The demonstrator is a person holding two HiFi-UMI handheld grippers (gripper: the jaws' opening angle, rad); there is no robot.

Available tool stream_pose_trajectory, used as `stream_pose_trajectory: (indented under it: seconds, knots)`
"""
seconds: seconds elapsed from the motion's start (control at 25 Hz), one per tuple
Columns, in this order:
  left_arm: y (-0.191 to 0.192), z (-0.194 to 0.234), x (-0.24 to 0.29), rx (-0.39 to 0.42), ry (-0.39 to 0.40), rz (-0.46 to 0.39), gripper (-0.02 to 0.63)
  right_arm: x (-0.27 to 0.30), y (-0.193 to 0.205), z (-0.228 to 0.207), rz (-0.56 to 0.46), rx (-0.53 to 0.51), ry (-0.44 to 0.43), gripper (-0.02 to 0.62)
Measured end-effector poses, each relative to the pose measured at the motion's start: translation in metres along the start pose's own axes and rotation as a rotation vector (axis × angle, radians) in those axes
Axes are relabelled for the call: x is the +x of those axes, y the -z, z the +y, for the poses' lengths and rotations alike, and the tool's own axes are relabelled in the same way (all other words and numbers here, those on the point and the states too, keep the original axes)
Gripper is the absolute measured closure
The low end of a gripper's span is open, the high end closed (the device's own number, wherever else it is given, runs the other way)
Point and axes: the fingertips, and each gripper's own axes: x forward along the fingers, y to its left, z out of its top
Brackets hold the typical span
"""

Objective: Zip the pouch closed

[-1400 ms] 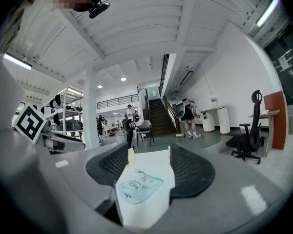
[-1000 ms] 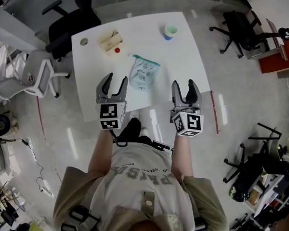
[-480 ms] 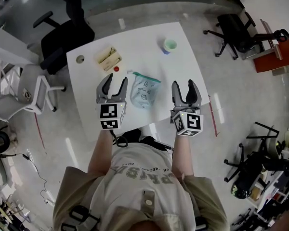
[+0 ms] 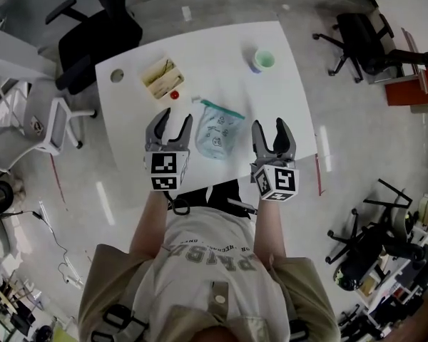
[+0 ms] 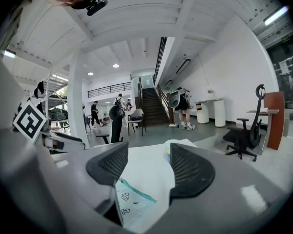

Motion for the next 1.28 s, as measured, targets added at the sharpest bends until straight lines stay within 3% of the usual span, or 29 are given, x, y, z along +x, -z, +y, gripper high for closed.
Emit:
stream_pose_trajectory:
  seconds: [0.56,0.8,1.28]
  knots:
    - [0.047,-0.005,0.058,0.039,-0.034,0.16,0.382,0.058,0.039,-0.018,0.135,-0.063,-0.206,0.353]
    - [0.067,-0.008,0.083,0.061,-0.019,0.227,0.382,0.083,0.052,-0.015,0.187,-0.166,-0.342,0.353]
    - [0.115,-0.003,0.121,0.077,0.036,0.338,0.382,0.118,0.074,0.001,0.272,-0.249,-0.581,0.353]
